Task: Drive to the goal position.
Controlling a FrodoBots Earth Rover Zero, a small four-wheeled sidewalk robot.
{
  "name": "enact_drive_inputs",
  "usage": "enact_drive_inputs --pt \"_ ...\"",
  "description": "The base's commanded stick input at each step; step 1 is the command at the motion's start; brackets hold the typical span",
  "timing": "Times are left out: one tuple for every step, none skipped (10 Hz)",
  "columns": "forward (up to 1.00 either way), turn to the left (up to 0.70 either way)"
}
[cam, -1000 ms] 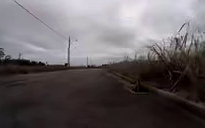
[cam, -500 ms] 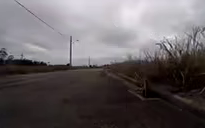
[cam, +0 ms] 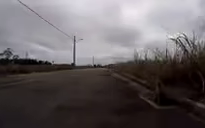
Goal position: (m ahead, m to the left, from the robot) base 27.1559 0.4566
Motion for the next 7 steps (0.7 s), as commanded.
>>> enact_drive_inputs --pt "0.70 0.00" --pt "0.70 0.00" --pt "0.70 0.00" --pt "0.70 0.00" --pt "0.70 0.00" --pt "0.70 0.00" --pt "0.70 0.00"
